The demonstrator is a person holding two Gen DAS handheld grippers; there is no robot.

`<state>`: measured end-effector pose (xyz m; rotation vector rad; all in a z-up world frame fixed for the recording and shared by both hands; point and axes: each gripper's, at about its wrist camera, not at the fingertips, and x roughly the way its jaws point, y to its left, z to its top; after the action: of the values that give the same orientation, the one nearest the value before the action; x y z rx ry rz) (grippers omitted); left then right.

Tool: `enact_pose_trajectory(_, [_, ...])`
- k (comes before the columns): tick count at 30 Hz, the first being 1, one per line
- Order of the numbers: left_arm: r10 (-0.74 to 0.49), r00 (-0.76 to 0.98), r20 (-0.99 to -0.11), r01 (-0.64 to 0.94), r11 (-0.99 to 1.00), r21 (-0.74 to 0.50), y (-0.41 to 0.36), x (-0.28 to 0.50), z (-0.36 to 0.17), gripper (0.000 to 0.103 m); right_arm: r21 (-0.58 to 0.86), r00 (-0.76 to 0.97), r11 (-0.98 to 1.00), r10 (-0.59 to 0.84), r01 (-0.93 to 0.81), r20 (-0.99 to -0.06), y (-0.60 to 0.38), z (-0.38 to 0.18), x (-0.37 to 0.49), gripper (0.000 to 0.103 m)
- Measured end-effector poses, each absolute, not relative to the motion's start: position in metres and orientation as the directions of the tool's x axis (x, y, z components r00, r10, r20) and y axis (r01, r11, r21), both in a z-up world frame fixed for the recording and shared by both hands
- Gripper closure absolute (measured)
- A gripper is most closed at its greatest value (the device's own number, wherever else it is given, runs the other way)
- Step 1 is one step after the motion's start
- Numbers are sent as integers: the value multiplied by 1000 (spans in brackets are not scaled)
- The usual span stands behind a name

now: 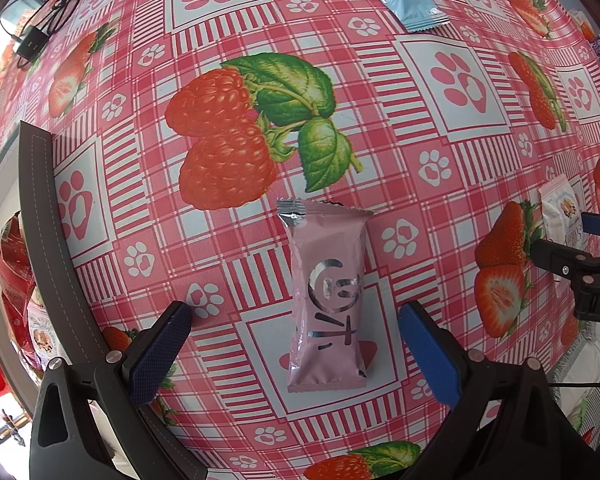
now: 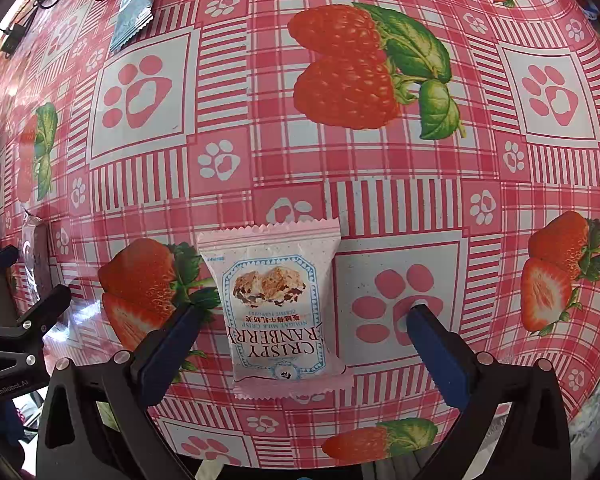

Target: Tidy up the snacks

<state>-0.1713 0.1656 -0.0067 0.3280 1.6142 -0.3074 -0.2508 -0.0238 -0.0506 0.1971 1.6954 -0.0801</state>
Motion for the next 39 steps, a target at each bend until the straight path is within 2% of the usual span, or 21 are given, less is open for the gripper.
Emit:
enact_pose_trajectory(17, [24, -59, -998, 389, 921, 0, 167, -172, -6, 0, 63, -116, 982, 84, 175, -990, -24, -50, -251, 0])
enact_pose_trajectory(25, [63, -144, -988, 419, 908, -3, 159, -162, -12, 2, 66, -177, 984, 95, 163, -980, -26, -54, -240, 0])
enact_pose_trajectory(27, [60, -142, -988, 421, 907, -5, 157, -161, -9, 8, 64, -173, 986, 91, 154, -981, -26, -52, -237, 1])
enact_pose_trajectory(30, [53, -123, -991, 440, 898, -6, 153, -162, -1, 27, 69, -147, 987, 90, 142, -985, -24, -44, -235, 15])
enact_pose_trajectory(32, [49, -103, -993, 461, 887, -4, 149, -159, 5, 45, 70, -127, 989, 87, 132, -988, -23, -38, -233, 37])
enact_pose_trajectory(33, [44, -94, -995, 469, 883, -5, 147, -157, 8, 62, 72, -117, 989, 87, 127, -989, -22, -34, -231, 44])
enact_pose_trajectory(34, [32, -94, -995, 471, 882, -16, 145, -154, 10, 76, 79, -111, 989, 93, 123, -989, -22, -32, -229, 63])
enact_pose_trajectory(39, [-57, -109, -992, 409, 907, -97, 153, -134, 18, 78, 141, -113, 981, 156, 134, -981, -19, -29, -218, 64])
